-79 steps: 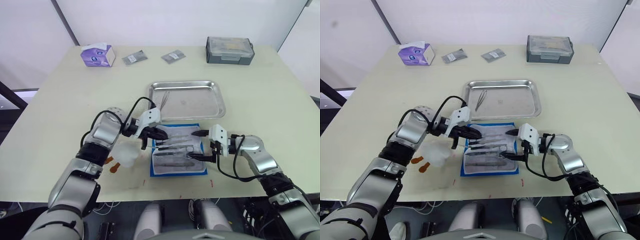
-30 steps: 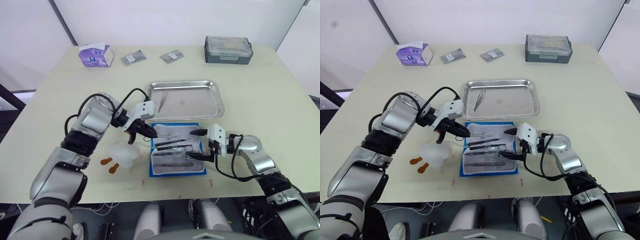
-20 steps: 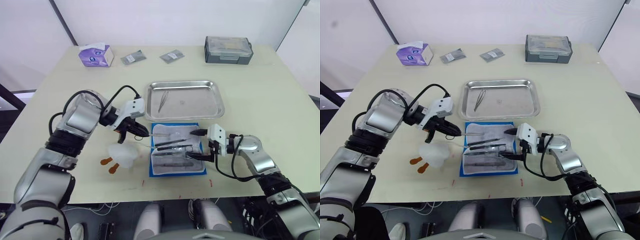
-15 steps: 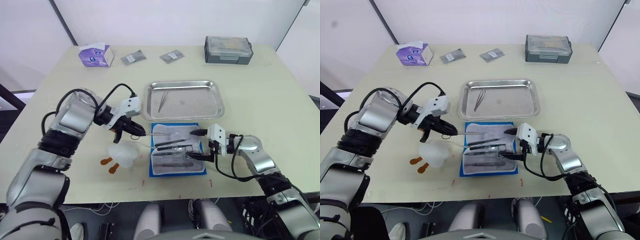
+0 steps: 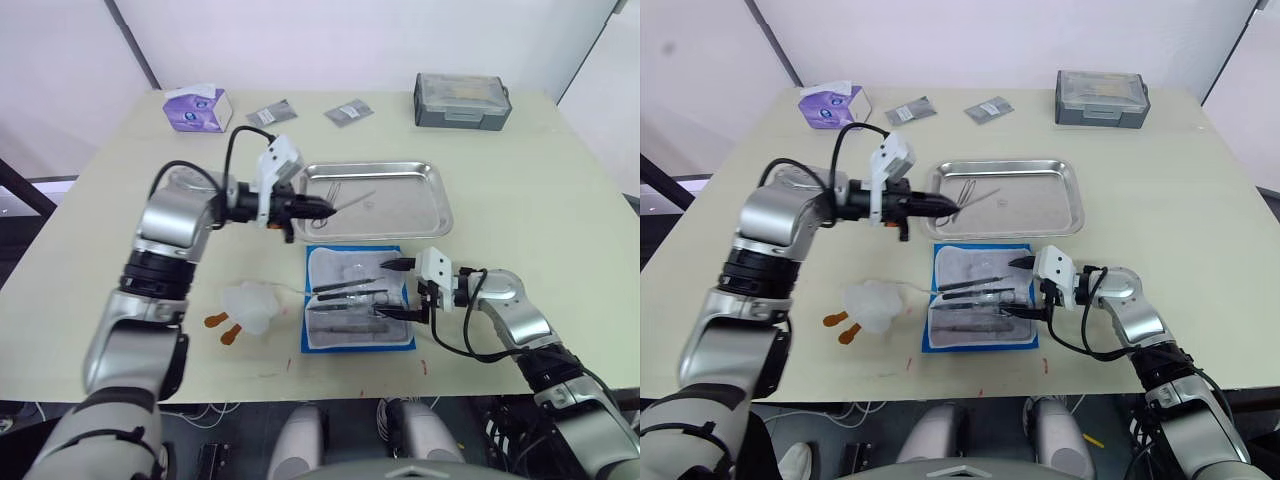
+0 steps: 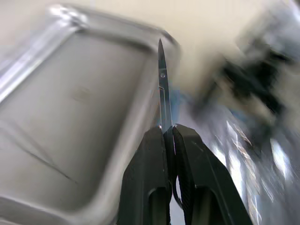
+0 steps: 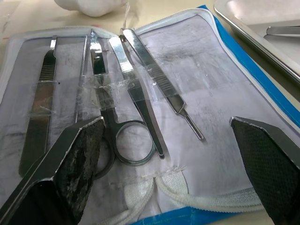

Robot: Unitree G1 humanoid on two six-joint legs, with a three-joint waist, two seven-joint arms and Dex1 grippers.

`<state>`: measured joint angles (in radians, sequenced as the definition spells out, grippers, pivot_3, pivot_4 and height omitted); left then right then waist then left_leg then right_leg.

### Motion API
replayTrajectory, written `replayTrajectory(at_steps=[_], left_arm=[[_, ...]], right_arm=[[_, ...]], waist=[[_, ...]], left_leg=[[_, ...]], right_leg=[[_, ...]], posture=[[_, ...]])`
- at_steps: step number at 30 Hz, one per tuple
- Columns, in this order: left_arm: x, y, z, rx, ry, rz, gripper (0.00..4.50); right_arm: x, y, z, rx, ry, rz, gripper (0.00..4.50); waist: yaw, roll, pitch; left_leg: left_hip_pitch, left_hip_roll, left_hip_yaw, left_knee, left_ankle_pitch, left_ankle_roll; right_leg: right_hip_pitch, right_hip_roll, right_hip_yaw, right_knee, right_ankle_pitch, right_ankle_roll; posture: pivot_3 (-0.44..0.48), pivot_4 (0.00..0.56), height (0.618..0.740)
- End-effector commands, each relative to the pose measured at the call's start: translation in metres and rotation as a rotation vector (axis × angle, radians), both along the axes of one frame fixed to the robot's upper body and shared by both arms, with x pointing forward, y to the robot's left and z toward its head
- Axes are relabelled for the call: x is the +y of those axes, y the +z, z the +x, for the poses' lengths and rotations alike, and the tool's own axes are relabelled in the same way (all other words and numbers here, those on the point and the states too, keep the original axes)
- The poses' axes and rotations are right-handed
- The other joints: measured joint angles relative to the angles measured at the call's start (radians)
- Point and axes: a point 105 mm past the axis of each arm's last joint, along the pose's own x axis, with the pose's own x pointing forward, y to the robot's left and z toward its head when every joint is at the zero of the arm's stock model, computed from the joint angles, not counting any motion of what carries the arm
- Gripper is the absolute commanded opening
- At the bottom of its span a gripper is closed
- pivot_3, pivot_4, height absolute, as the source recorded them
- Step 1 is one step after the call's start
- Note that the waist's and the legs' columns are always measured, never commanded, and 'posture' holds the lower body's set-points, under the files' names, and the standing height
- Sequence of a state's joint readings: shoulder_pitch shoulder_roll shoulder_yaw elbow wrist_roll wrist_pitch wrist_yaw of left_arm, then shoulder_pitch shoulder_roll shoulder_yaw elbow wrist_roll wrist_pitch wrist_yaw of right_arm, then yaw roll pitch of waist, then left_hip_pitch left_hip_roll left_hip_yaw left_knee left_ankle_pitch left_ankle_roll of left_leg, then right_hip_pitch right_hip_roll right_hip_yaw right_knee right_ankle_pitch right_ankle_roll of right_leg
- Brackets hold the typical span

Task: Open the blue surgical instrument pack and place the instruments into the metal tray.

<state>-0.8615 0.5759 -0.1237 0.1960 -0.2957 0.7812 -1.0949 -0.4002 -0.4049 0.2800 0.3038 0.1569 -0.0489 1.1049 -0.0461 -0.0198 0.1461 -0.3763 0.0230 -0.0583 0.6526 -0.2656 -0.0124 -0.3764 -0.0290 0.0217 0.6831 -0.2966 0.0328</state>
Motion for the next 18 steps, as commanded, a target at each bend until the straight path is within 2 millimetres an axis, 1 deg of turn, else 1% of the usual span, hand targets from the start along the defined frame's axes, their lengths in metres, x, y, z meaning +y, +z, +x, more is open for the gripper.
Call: replayTrajectory(at_steps=[1, 3, 5, 7, 8, 11, 14, 18], left_arm=[[-0.013, 0.021, 0.015, -0.102, 0.168, -0.095, 0.03], [-0.018, 0.022, 0.023, -0.118, 0.264, -0.128, 0.03], [-0.02, 0.019, 0.03, -0.103, 0.385, -0.157, 0.03], [-0.015, 0.007, 0.041, -0.078, 0.552, -0.164, 0.03], [-0.013, 0.002, 0.044, -0.081, 0.594, -0.142, 0.03], [-0.011, -0.007, 0.046, -0.068, 0.666, -0.122, 0.03], [-0.012, -0.025, 0.048, -0.049, 0.704, -0.063, 0.03], [-0.021, -0.04, 0.053, 0.002, 0.723, -0.048, 0.03]], right_arm=[[-0.015, -0.057, -0.018, 0.16, -0.029, -0.18, 4.5], [-0.015, -0.057, -0.018, 0.161, -0.027, -0.182, 4.5], [-0.016, -0.057, -0.018, 0.16, -0.027, -0.182, 4.5], [-0.016, -0.057, -0.019, 0.16, -0.027, -0.185, 4.5], [-0.016, -0.057, -0.019, 0.161, -0.026, -0.186, 4.5], [-0.016, -0.058, -0.019, 0.161, -0.025, -0.187, 4.5], [-0.016, -0.057, -0.019, 0.158, -0.023, -0.189, 4.5], [-0.016, -0.057, -0.019, 0.155, -0.021, -0.19, 4.5]], waist=[[0.002, 0.0, 0.0], [0.004, -0.001, -0.001], [0.003, -0.001, -0.001], [0.001, -0.001, -0.001], [0.004, 0.0, -0.001], [0.004, -0.001, -0.001], [0.004, -0.001, -0.001], [0.005, -0.001, -0.001]], left_leg=[[0.0, 0.0, 0.0, 0.0, 0.0, 0.0], [0.0, 0.0, -0.001, 0.0, 0.0, 0.0], [0.0, -0.001, 0.0, 0.0, 0.0, 0.0], [0.0, -0.001, 0.0, 0.0, 0.0, 0.0], [0.0, -0.001, 0.0, 0.0, 0.0, 0.0], [0.0, -0.002, 0.0, 0.0, 0.0, 0.0], [0.0, -0.002, 0.0, 0.0, 0.0, -0.001], [0.0, -0.002, 0.0, 0.0, 0.0, -0.001]], right_leg=[[0.0, 0.0, 0.0, 0.0, 0.0, 0.0], [0.0, -0.001, -0.001, 0.0, 0.0, 0.0], [0.0, -0.002, 0.0, 0.0, 0.0, 0.0], [0.0, -0.002, 0.0, 0.0, 0.0, 0.0], [0.0, -0.002, 0.0, 0.0, 0.0, 0.0], [0.0, -0.003, 0.0, 0.0, 0.0, 0.0], [0.0, -0.003, 0.0, 0.0, 0.0, 0.0], [0.0, -0.003, 0.0, 0.0, 0.0, 0.0]], posture=[[0.0, 0.15, 0.734], [0.0, 0.15, 0.734], [0.0, 0.15, 0.734], [0.0, 0.15, 0.734], [0.0, 0.15, 0.734], [0.0, 0.15, 0.734], [0.0, 0.15, 0.734], [0.0, 0.15, 0.734]])
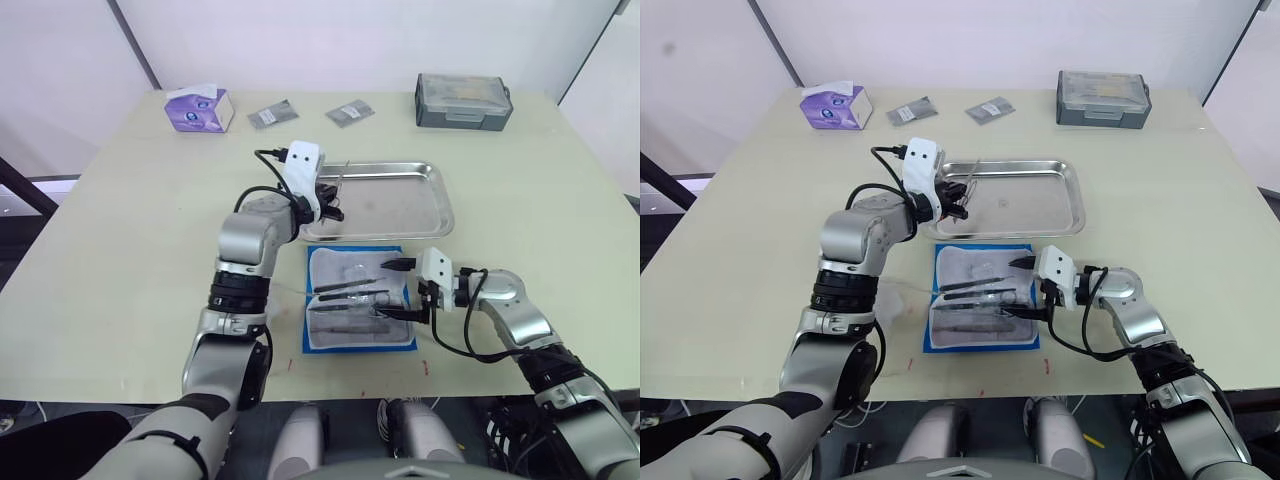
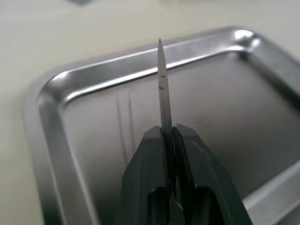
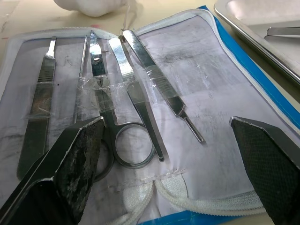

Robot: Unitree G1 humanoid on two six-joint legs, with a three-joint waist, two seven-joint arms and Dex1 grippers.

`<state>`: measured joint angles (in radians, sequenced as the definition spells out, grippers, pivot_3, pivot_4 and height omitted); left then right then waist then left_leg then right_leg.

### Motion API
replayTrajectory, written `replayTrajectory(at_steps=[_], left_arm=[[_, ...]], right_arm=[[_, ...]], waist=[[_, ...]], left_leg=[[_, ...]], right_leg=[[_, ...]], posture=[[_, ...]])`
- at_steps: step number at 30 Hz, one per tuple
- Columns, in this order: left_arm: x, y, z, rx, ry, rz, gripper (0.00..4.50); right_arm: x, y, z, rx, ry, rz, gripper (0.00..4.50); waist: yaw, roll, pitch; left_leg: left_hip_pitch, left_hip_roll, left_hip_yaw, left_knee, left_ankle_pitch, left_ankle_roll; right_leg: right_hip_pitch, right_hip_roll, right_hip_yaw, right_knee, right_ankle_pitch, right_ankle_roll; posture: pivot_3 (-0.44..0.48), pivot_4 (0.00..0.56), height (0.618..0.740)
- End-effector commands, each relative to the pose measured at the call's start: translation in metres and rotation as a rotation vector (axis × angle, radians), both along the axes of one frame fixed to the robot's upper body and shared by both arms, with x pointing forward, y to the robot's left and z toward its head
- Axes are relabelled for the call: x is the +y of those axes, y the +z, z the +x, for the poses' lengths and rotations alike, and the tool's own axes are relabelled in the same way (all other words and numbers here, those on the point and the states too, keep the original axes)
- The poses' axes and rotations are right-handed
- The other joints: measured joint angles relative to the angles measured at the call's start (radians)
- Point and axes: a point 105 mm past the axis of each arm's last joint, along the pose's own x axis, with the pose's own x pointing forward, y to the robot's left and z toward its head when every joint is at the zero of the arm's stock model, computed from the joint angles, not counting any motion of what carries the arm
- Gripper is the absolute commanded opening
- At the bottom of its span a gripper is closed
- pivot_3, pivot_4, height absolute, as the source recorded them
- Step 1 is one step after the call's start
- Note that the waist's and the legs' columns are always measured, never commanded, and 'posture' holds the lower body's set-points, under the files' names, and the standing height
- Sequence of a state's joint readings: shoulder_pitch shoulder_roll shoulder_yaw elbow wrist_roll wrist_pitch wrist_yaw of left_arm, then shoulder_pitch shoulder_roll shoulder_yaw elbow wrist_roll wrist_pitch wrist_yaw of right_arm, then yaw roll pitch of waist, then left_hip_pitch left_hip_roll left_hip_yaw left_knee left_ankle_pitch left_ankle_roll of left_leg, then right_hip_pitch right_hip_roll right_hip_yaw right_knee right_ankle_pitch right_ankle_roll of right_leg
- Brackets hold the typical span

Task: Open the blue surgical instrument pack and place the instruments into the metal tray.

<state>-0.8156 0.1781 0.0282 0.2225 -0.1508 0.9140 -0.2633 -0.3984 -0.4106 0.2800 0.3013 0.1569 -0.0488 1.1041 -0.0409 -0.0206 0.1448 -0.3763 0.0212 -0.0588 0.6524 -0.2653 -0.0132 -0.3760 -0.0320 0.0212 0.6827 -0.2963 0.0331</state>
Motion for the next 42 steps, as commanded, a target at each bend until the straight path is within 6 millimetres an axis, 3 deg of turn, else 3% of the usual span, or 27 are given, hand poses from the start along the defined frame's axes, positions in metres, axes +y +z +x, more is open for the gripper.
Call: replayTrajectory(at_steps=[1, 5, 14, 17, 19, 22, 33, 37, 42], left_arm=[[-0.01, 0.001, 0.004, -0.009, -0.003, 0.006, 0.03], [-0.018, -0.007, 0.006, 0.015, -0.006, 0.01, 0.03], [-0.013, -0.017, 0.012, 0.052, 0.027, 0.026, 0.03], [-0.012, -0.018, 0.012, 0.054, 0.035, 0.033, 1.17], [-0.011, -0.019, 0.012, 0.056, 0.035, 0.036, 1.71], [-0.01, -0.014, 0.013, 0.034, 0.035, 0.029, 3.03], [-0.014, 0.042, -0.001, -0.148, -0.151, -0.046, 3.03], [-0.024, 0.054, -0.034, -0.234, -0.516, -0.08, 3.03], [0.002, 0.045, -0.052, -0.223, -0.764, 0.02, 3.03]], right_arm=[[-0.014, -0.056, -0.019, 0.156, -0.019, -0.185, 4.5], [-0.014, -0.056, -0.019, 0.154, -0.019, -0.185, 4.5], [-0.014, -0.056, -0.019, 0.152, -0.024, -0.185, 4.5], [-0.014, -0.057, -0.019, 0.152, -0.025, -0.184, 4.5], [-0.014, -0.056, -0.019, 0.152, -0.025, -0.183, 4.5], [-0.014, -0.057, -0.019, 0.153, -0.026, -0.183, 4.5], [-0.013, -0.058, -0.02, 0.156, -0.029, -0.178, 4.5], [-0.011, -0.057, -0.019, 0.156, -0.028, -0.176, 4.5], [-0.012, -0.057, -0.017, 0.155, -0.026, -0.179, 4.5]], waist=[[0.0, 0.0, 0.0], [0.0, 0.0, 0.0], [0.0, 0.0, 0.0], [0.0, 0.0, 0.0], [0.0, 0.0, 0.0], [0.0, 0.0, 0.0], [-0.001, 0.0, 0.0], [-0.004, 0.0, 0.0], [-0.003, 0.0, 0.0]], left_leg=[[0.0, 0.0, 0.0, 0.0, 0.0, 0.0], [0.0, 0.0, 0.0, 0.0, 0.0, 0.0], [0.0, 0.0, 0.0, 0.0, 0.002, -0.004], [0.0, 0.0, 0.0, 0.0, 0.002, -0.004], [0.0, 0.0, 0.0, 0.0, 0.002, -0.004], [0.0, 0.0, 0.0, 0.0, 0.002, -0.004], [0.0, 0.0, 0.0, -0.001, 0.003, -0.005], [0.0, 0.0, 0.001, -0.002, 0.003, -0.005], [0.001, 0.001, 0.001, -0.002, 0.003, -0.006]], right_leg=[[0.0, 0.0, 0.0, 0.0, 0.0, 0.0], [0.0, 0.0, 0.0, 0.0, 0.0, 0.0], [0.0, 0.0, 0.0, 0.0, 0.0, 0.0], [0.0, 0.0, 0.0, 0.0, 0.0, 0.0], [0.0, 0.0, 0.0, -0.001, 0.0, 0.0], [0.0, 0.0, 0.0, -0.001, 0.0, 0.0], [0.0, 0.0, 0.0, -0.001, 0.0, 0.0], [0.0, 0.0, 0.0, -0.001, 0.0, 0.0], [0.0, 0.001, 0.0, -0.001, 0.0, 0.0]], posture=[[0.0, 0.15, 0.734], [0.0, 0.15, 0.734], [0.0, 0.15, 0.734], [0.0, 0.15, 0.734], [0.0, 0.15, 0.734], [0.0, 0.15, 0.734], [0.0, 0.15, 0.734], [0.0, 0.15, 0.734], [0.0, 0.15, 0.734]])
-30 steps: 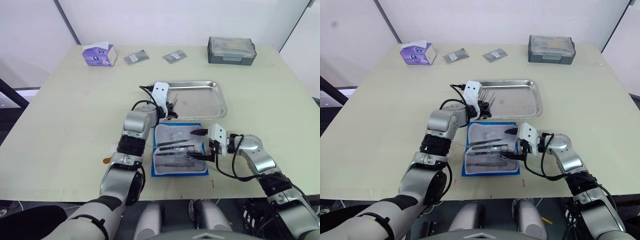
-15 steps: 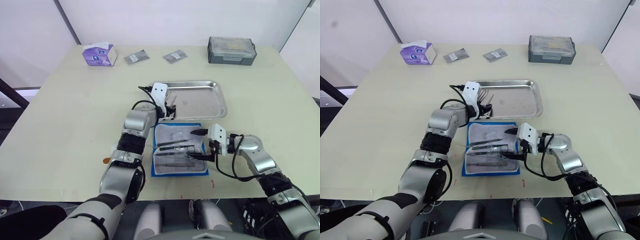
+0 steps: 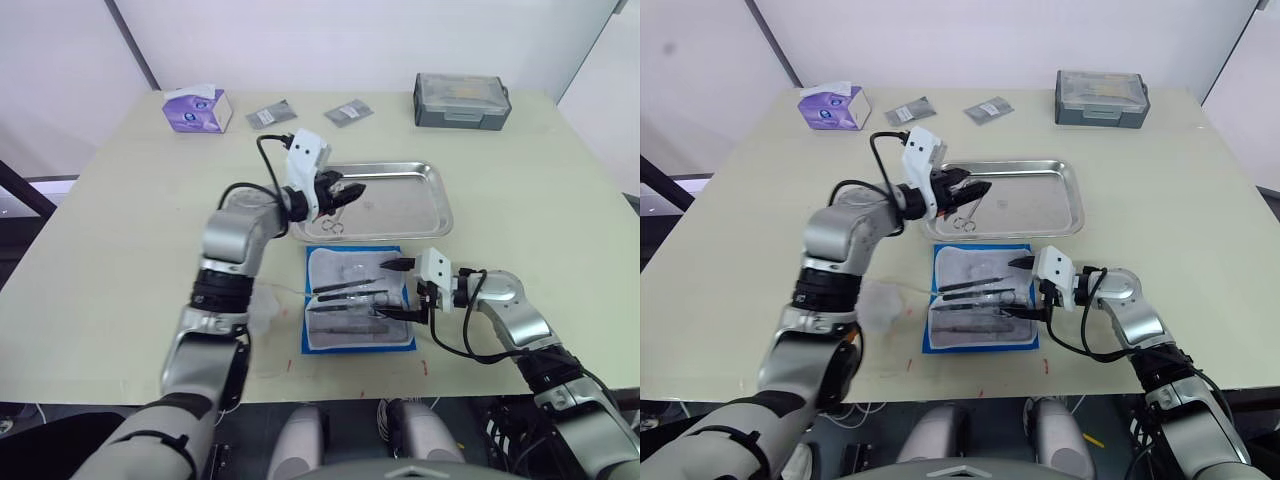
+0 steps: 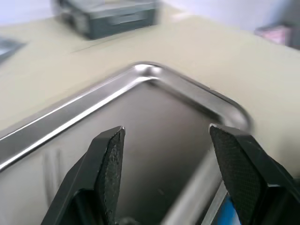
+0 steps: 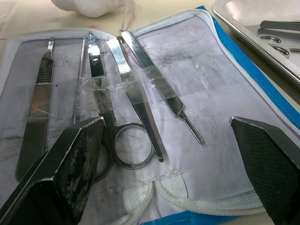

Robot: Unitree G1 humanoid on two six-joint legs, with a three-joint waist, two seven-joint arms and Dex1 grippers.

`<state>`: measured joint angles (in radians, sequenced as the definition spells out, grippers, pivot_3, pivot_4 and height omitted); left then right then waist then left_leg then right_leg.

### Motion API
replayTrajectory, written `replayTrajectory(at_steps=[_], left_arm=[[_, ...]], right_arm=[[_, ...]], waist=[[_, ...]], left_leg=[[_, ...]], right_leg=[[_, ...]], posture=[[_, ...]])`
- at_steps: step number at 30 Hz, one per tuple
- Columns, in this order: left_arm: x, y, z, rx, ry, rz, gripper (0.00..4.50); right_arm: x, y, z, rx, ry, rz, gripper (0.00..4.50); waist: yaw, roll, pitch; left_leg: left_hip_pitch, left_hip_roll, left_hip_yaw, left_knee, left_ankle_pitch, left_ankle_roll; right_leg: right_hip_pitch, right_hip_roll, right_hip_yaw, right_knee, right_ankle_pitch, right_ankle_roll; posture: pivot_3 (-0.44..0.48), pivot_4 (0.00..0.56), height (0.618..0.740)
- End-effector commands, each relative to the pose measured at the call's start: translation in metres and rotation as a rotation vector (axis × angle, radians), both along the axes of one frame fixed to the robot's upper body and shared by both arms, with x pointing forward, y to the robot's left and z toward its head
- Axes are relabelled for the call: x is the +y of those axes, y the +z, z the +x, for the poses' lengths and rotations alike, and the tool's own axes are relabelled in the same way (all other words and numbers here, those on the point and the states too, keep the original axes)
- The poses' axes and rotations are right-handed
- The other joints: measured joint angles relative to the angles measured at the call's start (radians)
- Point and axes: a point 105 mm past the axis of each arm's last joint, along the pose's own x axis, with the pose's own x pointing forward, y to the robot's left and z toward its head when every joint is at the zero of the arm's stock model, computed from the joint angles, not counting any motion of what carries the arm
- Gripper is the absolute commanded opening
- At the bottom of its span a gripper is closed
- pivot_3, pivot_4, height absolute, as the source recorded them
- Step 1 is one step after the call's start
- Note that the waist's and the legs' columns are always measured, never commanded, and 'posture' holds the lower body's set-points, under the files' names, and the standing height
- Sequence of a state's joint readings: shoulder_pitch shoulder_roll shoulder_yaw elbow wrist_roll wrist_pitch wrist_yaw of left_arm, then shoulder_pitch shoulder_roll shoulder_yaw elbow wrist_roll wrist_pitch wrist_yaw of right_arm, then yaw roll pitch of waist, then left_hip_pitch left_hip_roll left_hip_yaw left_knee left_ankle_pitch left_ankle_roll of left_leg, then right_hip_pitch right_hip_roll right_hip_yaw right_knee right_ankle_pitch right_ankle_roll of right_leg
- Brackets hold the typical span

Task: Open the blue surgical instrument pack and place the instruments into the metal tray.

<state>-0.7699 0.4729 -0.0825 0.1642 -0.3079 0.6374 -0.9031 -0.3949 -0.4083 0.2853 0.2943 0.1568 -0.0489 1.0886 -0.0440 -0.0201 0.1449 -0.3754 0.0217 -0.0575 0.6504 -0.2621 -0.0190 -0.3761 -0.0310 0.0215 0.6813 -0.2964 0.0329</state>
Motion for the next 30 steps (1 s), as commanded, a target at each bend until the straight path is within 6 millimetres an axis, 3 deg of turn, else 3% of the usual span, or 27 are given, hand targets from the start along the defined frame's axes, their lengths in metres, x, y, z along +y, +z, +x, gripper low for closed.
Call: replayTrajectory(at_steps=[1, 6, 11, 18, 27, 30], left_arm=[[0.005, 0.006, -0.015, -0.061, -0.189, 0.051, 3.03], [0.016, -0.015, -0.031, -0.029, -0.351, 0.135, 3.03], [0.024, -0.05, -0.046, -0.006, -0.472, 0.237, 3.03], [0.025, -0.077, -0.048, -0.005, -0.512, 0.332, 3.03], [0.026, -0.097, -0.046, 0.008, -0.521, 0.41, 3.03], [0.026, -0.1, -0.045, 0.009, -0.515, 0.419, 2.25]], right_arm=[[-0.014, -0.057, -0.017, 0.16, -0.02, -0.182, 4.5], [-0.012, -0.056, -0.014, 0.154, -0.023, -0.179, 4.5], [-0.012, -0.058, -0.017, 0.157, -0.026, -0.174, 4.5], [-0.014, -0.058, -0.016, 0.16, -0.032, -0.176, 4.5], [-0.018, -0.058, -0.016, 0.162, -0.035, -0.182, 4.5], [-0.018, -0.058, -0.017, 0.162, -0.036, -0.181, 4.5]], waist=[[0.002, 0.0, 0.0], [0.001, 0.001, 0.001], [-0.001, 0.001, 0.001], [0.0, 0.001, 0.001], [0.001, 0.001, 0.001], [0.001, 0.001, 0.0]], left_leg=[[0.0, 0.0, 0.0, 0.0, 0.0, 0.0], [-0.001, 0.0, 0.001, 0.0, -0.002, 0.004], [-0.001, 0.0, 0.002, 0.0, -0.003, 0.005], [-0.001, 0.0, 0.001, 0.0, -0.003, 0.006], [-0.001, 0.0, 0.001, 0.0, -0.003, 0.006], [-0.001, 0.0, 0.001, 0.0, -0.003, 0.006]], right_leg=[[0.0, 0.0, 0.0, 0.0, 0.0, 0.0], [0.0, 0.0, 0.0, -0.001, 0.0, 0.0], [0.0, 0.001, 0.0, -0.001, 0.0, 0.0], [0.0, 0.001, 0.0, 0.0, 0.0, 0.0], [0.0, 0.001, 0.0, 0.0, 0.0, 0.0], [0.0, 0.001, 0.0, 0.0, 0.0, 0.0]], posture=[[0.0, 0.15, 0.734], [0.0, 0.15, 0.734], [0.0, 0.15, 0.734], [0.0, 0.15, 0.734], [0.0, 0.15, 0.734], [0.0, 0.15, 0.734]])
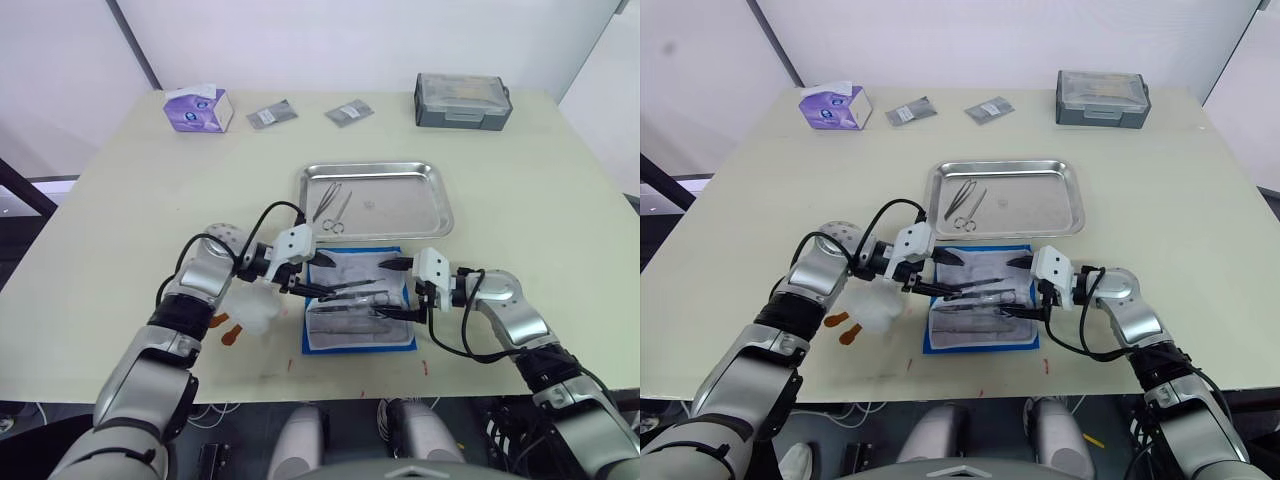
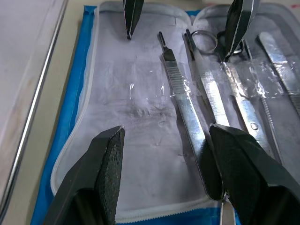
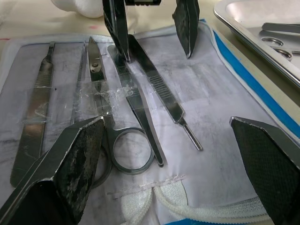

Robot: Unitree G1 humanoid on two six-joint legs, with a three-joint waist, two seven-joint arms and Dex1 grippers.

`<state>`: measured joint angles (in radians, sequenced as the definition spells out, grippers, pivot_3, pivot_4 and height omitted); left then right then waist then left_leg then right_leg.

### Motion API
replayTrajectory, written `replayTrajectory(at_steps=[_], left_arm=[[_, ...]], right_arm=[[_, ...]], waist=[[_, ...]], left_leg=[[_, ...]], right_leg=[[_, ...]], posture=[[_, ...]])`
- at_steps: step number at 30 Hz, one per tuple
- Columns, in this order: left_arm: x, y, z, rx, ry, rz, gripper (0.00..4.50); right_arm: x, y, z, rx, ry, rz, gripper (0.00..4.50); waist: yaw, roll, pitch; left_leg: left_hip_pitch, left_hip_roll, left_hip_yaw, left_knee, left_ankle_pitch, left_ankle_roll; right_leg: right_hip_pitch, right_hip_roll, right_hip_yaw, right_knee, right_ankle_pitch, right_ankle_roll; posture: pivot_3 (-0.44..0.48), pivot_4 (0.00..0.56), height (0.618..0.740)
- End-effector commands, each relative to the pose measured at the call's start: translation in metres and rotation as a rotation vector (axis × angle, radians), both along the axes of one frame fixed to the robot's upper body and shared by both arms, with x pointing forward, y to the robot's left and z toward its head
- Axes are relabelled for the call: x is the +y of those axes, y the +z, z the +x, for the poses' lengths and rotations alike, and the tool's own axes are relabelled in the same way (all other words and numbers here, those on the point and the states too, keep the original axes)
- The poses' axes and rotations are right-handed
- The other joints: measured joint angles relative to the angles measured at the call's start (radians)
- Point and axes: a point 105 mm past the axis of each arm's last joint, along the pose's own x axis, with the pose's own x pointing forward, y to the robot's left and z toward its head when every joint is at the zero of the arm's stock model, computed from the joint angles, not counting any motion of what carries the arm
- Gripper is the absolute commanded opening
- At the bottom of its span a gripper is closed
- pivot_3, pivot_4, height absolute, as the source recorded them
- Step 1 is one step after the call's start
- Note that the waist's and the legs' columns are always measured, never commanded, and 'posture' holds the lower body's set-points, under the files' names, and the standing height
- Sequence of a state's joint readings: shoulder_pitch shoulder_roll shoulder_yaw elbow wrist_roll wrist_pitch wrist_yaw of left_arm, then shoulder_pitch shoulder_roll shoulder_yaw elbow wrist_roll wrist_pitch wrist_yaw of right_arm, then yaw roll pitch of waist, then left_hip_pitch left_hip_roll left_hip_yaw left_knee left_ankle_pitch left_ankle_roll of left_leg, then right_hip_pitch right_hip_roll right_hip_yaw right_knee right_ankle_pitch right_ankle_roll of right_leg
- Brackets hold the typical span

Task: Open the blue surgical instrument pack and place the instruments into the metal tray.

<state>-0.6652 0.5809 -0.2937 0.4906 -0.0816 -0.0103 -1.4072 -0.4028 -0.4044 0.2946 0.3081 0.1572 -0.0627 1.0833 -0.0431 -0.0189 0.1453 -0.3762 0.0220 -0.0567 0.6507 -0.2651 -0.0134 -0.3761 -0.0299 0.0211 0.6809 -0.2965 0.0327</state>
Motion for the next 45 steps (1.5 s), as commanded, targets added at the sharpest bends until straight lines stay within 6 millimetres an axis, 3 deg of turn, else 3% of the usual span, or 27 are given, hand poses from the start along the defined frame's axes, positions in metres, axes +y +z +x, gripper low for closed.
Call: replayTrajectory(at_steps=[1, 5, 14, 33, 45], left_arm=[[-0.001, -0.004, 0.002, -0.009, -0.003, 0.024, 1.76], [-0.004, -0.005, 0.004, -0.011, 0.005, 0.023, 0.04], [-0.004, -0.008, -0.002, 0.034, -0.009, 0.022, 0.04], [-0.008, 0.045, 0.004, 0.094, 0.015, 0.076, 0.04], [0.02, 0.056, -0.008, 0.143, 0.041, 0.139, 0.04]], right_arm=[[-0.021, -0.058, -0.018, 0.168, -0.042, -0.183, 4.5], [-0.021, -0.058, -0.018, 0.169, -0.043, -0.183, 4.5], [-0.02, -0.058, -0.019, 0.167, -0.042, -0.181, 4.5], [-0.016, -0.059, -0.02, 0.17, -0.034, -0.177, 4.5], [-0.015, -0.06, -0.021, 0.173, -0.034, -0.174, 4.5]], waist=[[0.0, 0.0, 0.0], [0.002, 0.002, -0.002], [0.002, 0.005, -0.005], [-0.001, 0.005, -0.004], [-0.002, 0.004, -0.003]], left_leg=[[0.0, 0.0, 0.0, 0.0, 0.0, 0.0], [0.0, 0.0, 0.0, 0.0, 0.0, 0.0], [0.0, 0.0, 0.0, 0.0, 0.0, 0.0], [-0.001, 0.0, 0.0, 0.0, 0.0, 0.0], [-0.001, 0.0, 0.0, 0.0, 0.0, 0.0]], right_leg=[[0.0, 0.0, 0.0, 0.0, 0.0, 0.0], [0.0, 0.0, 0.0, 0.0, 0.0, 0.0], [0.001, 0.0, 0.0, 0.0, 0.0, 0.0], [0.0, 0.0, 0.0, 0.0, 0.0, 0.0], [0.0, 0.001, 0.0, 0.0, 0.0, 0.0]], posture=[[0.0, 0.15, 0.734], [0.0, 0.15, 0.734], [0.0, 0.15, 0.734], [0.0, 0.15, 0.734], [0.0, 0.15, 0.734]])
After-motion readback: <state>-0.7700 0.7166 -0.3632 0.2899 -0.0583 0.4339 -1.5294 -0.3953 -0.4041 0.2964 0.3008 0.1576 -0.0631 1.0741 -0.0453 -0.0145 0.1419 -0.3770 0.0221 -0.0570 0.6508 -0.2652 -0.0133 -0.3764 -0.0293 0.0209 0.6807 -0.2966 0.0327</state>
